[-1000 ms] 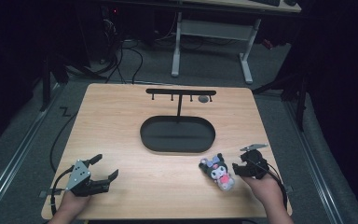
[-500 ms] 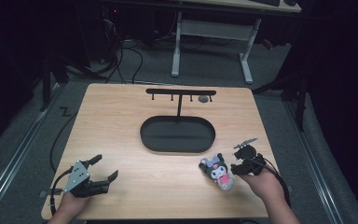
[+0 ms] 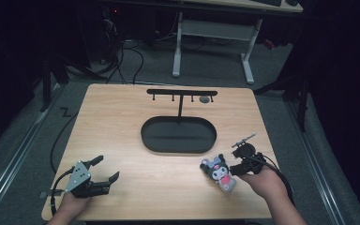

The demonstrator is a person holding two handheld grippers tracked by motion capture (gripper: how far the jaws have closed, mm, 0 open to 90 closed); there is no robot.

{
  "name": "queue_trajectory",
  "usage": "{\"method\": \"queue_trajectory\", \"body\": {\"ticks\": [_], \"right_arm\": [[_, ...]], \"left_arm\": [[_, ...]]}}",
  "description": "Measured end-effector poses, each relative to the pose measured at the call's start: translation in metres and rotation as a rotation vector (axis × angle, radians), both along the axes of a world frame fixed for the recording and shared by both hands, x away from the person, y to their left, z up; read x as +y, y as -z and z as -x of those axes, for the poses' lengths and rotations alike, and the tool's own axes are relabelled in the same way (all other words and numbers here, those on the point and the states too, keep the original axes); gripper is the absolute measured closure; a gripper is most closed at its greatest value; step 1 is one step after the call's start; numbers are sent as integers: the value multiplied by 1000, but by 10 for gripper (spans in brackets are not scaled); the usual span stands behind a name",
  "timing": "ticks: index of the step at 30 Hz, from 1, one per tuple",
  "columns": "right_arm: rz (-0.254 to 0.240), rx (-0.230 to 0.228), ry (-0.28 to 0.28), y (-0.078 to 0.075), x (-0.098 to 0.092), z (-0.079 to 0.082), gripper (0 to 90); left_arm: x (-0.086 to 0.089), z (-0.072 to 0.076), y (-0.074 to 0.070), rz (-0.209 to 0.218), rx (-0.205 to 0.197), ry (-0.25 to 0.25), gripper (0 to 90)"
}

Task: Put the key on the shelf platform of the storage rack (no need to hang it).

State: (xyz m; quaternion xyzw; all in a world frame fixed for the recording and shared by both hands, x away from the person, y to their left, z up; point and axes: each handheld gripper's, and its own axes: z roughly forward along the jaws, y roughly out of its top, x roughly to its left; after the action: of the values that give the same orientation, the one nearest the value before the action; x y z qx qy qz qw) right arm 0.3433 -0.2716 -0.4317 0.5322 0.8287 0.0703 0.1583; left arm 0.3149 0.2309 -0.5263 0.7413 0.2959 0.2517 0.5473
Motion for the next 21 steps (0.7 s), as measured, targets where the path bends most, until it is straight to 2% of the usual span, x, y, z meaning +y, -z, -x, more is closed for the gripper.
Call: {"method": "queue_trajectory", "body": {"ticks": [6, 10, 15, 18, 20, 21], "right_arm": [[-13, 11, -38, -6, 11, 6, 281], [-43, 15, -49, -8, 19, 12, 190], [-61, 51, -89, 2, 30, 21, 151], [-51, 60, -121, 9, 35, 24, 151], [-47, 69, -123, 14, 37, 27, 151], [-48, 79, -100, 17, 39, 28, 152]], "left_arm": [[0, 0, 0, 0, 1, -2, 153], [0, -1, 0, 0, 6, 3, 153], [0, -2, 0, 2, 11, 1, 153], [0, -2, 0, 2, 13, 1, 153], [0, -2, 0, 3, 15, 1, 153], [0, -2, 0, -1, 15, 2, 153]]}}
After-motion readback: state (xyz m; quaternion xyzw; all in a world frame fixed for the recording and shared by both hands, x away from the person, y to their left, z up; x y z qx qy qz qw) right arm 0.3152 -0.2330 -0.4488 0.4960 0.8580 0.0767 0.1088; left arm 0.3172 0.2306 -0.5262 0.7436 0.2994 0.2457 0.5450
